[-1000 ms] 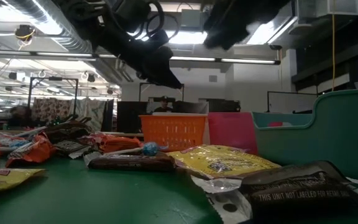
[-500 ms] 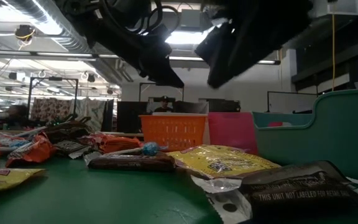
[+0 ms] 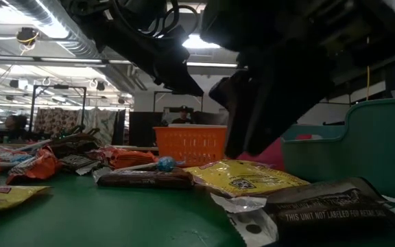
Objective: Sort candy
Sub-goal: Put the yellow bag of candy into the white bin
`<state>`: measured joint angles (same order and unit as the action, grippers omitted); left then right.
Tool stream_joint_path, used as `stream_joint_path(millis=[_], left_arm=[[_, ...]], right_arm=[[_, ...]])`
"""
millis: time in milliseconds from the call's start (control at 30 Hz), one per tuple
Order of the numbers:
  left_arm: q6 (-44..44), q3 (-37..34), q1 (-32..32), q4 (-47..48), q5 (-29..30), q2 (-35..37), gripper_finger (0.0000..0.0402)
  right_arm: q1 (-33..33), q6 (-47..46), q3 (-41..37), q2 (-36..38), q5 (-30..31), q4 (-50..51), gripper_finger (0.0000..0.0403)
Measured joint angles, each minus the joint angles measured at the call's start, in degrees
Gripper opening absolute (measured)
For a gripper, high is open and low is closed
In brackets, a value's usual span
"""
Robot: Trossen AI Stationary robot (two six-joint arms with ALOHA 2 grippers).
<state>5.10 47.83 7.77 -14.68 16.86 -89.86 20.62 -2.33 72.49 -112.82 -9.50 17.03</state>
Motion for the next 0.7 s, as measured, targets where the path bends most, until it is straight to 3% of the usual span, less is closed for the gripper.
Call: stream_joint_path(millis=[367,700], left_arm=[[0.0,0.0,0.0,0.0,0.0,0.0,0.0104],[0.1,0.0,0.0,0.0,0.0,0.0,0.0104]], right_arm=[[0.0,0.0,0.0,-2.5,1.0,-1.0,0.0126],[0.0,0.0,0.5,-2.5,1.0,-0.2,0.0008]])
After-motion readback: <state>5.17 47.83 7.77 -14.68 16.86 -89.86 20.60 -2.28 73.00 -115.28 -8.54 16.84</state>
